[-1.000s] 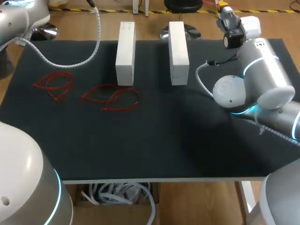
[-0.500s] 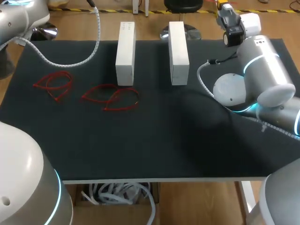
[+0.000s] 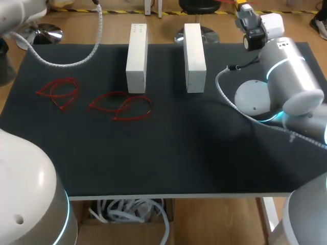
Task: Grab the tape and strap the tape.
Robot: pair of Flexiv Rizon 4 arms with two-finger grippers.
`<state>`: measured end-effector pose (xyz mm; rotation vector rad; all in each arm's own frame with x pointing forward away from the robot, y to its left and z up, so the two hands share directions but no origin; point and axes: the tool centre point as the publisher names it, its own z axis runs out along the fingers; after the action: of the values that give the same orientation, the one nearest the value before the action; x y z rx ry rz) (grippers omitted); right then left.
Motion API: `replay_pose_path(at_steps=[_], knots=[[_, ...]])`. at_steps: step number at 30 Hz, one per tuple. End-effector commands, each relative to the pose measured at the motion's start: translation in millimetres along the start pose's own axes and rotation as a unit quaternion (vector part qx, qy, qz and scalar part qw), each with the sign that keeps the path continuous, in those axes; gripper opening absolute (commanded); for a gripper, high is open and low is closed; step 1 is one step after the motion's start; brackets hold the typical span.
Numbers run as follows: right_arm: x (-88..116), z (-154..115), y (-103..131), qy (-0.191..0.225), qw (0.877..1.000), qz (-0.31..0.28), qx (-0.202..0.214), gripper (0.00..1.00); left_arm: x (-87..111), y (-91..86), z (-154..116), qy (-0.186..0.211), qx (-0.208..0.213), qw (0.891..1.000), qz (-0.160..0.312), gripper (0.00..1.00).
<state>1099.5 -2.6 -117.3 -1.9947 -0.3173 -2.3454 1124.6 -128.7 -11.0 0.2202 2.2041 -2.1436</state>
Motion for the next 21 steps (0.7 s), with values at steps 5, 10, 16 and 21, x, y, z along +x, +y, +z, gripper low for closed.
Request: replay_pose_path(at_steps=[5, 10, 16, 21], knots=[[1.8, -2.1, 2.5, -0.010, 1.000, -0.012, 0.010, 0.00, 11.3, -4.7, -1.8, -0.006, -0.135, 0.990, 0.026, 0.00], [2.2, -2.3, 2.2, -0.012, 0.999, -0.022, 0.020, 0.00, 11.9, -5.5, -0.8, 0.006, -0.212, 0.975, 0.069, 0.00], [3.2, -0.7, 1.1, -0.013, 0.999, -0.035, 0.031, 0.00, 12.2, -7.3, -0.7, 0.027, -0.256, 0.962, 0.092, 0.00], [3.9, 0.7, -0.4, -0.013, 0.999, -0.041, 0.034, 0.00, 10.8, -8.5, -2.7, 0.036, -0.299, 0.946, 0.123, 0.00]])
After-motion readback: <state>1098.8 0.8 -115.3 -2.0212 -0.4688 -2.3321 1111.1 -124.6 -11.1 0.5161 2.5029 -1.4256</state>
